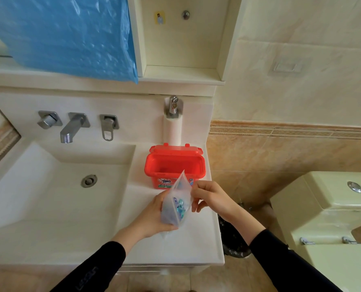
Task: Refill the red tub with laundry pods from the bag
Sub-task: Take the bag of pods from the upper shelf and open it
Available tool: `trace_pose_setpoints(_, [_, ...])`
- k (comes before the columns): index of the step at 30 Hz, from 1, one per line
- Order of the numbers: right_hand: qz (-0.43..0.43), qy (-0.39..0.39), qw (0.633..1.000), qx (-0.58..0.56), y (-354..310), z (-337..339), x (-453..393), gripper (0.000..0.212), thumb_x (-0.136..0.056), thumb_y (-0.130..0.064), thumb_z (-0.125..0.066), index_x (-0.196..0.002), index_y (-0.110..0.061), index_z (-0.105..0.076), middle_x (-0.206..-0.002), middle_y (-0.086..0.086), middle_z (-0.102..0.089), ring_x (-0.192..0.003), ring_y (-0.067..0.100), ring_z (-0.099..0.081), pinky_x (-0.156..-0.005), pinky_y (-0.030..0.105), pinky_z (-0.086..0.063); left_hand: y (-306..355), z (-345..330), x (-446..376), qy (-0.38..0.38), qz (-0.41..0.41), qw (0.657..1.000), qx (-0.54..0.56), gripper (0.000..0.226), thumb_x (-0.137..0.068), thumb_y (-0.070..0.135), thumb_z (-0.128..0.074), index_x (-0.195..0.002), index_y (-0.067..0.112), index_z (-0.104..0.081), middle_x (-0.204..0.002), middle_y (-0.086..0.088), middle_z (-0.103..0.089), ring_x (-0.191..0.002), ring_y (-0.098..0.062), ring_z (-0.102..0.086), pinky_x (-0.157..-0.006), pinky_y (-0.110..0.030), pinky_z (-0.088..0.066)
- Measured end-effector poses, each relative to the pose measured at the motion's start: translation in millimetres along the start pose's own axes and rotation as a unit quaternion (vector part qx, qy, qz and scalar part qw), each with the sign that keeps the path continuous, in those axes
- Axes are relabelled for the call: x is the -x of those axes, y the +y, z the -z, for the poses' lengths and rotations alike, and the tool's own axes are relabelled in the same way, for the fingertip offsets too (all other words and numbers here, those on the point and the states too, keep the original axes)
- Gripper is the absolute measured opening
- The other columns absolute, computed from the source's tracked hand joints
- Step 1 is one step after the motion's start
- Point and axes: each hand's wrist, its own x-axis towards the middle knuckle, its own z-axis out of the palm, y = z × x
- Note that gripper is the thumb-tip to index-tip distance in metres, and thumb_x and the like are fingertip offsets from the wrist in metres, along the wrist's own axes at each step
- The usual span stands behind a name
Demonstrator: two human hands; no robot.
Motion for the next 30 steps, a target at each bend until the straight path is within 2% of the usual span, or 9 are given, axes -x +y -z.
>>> trace_pose_setpoints(3, [0.005,0.0,1.0,-0.024,2.3,-2.5,2.3,0.028,-0.082,-0.019,-0.053,-0.057,-0.029,-0.062,-0.06,0.0,-0.064,-0.055,0.016,-0.063,-0.055,0.026,-0.051,-3.4,-1.3,-1.9,0.021,0.02,1.0,-0.001,0.088,-0.054,0.031,-0.09,-0.13,0.03,-0.046,-0.126,0.007,-0.057,-0.112,-0.005,-0.057,-0.092,-0.032,-0.052])
trace_pose_setpoints(6, [0.012,0.003,0.998,-0.059,7.5,-2.8,2.9,0.023,-0.086,-0.027,-0.052,-0.066,-0.02,-0.062,-0.062,0.006,-0.062,-0.056,0.019,-0.062,-0.058,0.03,-0.052,-7.2,-2.8,3.1,0.049,0.053,0.997,0.01,0.082,-0.053,0.038,-0.091,-0.124,0.029,-0.051,-0.121,0.006,-0.061,-0.107,-0.007,-0.06,-0.089,-0.031,-0.053])
trace_pose_setpoints(11, [-0.011,0.019,0.995,-0.094,21.2,-1.8,2.8,0.049,-0.095,-0.051,-0.046,-0.067,-0.012,-0.057,-0.066,0.009,-0.062,-0.062,0.023,-0.063,-0.06,0.03,-0.053,-0.9,-0.2,24.3,0.09,0.061,0.991,0.073,0.064,-0.055,0.042,-0.087,-0.111,0.032,-0.058,-0.105,0.02,-0.069,-0.097,0.001,-0.064,-0.074,-0.009,-0.047])
trace_pose_setpoints(15, [-0.061,0.062,0.99,-0.107,29.6,-5.8,2.1,0.056,-0.099,-0.053,-0.039,-0.064,-0.014,-0.057,-0.065,0.008,-0.063,-0.062,0.02,-0.062,-0.059,0.029,-0.052,15.3,9.7,28.3,0.111,0.063,0.983,0.13,0.051,-0.055,0.039,-0.084,-0.102,0.031,-0.064,-0.093,0.01,-0.074,-0.084,-0.009,-0.07,-0.068,-0.026,-0.055])
trace_pose_setpoints(19, [-0.104,0.105,0.986,-0.072,28.6,-16.9,0.7,0.058,-0.099,-0.056,-0.033,-0.084,-0.006,-0.059,-0.081,0.011,-0.064,-0.071,0.018,-0.064,-0.063,0.028,-0.056,43.6,27.1,24.3,0.122,0.042,0.977,0.172,0.047,-0.056,0.038,-0.085,-0.094,0.014,-0.071,-0.083,-0.004,-0.075,-0.073,-0.019,-0.069,-0.058,-0.031,-0.054])
trace_pose_setpoints(23, [-0.13,0.052,0.978,-0.156,18.6,-25.0,-5.3,0.075,-0.095,-0.066,-0.025,-0.115,-0.004,-0.063,-0.109,0.021,-0.067,-0.089,0.027,-0.066,-0.08,0.039,-0.059,81.9,47.8,15.7,0.122,-0.004,0.972,0.199,0.034,-0.061,0.032,-0.083,-0.087,0.012,-0.073,-0.073,0.0,-0.072,-0.06,-0.012,-0.063,-0.056,-0.026,-0.05])
trace_pose_setpoints(26, [-0.138,0.007,0.945,-0.298,6.0,-26.8,-14.6,0.08,-0.088,-0.076,-0.021,-0.12,-0.017,-0.065,-0.12,0.018,-0.068,-0.105,0.033,-0.067,-0.082,0.044,-0.059,107.8,59.4,7.4,0.109,-0.029,0.978,0.174,0.033,-0.06,0.034,-0.082,-0.09,0.024,-0.074,-0.083,0.003,-0.075,-0.07,-0.012,-0.068,-0.06,-0.026,-0.053])
trace_pose_setpoints(28, [-0.127,-0.02,0.911,-0.391,0.5,-27.4,-23.9,0.083,-0.086,-0.08,-0.023,-0.128,-0.021,-0.062,-0.123,0.013,-0.069,-0.111,0.034,-0.067,-0.087,0.046,-0.056,118.1,63.1,1.6,0.108,-0.048,0.984,0.131,0.049,-0.058,0.038,-0.083,-0.104,0.032,-0.069,-0.102,0.002,-0.074,-0.092,-0.012,-0.069,-0.073,-0.029,-0.055])
trace_pose_setpoints(30, [-0.104,-0.032,0.873,-0.476,-4.7,-29.7,-30.5,0.071,-0.09,-0.073,-0.037,-0.136,-0.022,-0.057,-0.126,0.011,-0.068,-0.118,0.034,-0.063,-0.094,0.049,-0.052,123.5,63.2,-3.7,0.11,-0.072,0.989,0.073,0.064,-0.056,0.041,-0.085,-0.115,0.037,-0.059,-0.118,-0.001,-0.065,-0.112,-0.015,-0.061,-0.091,-0.032,-0.052])
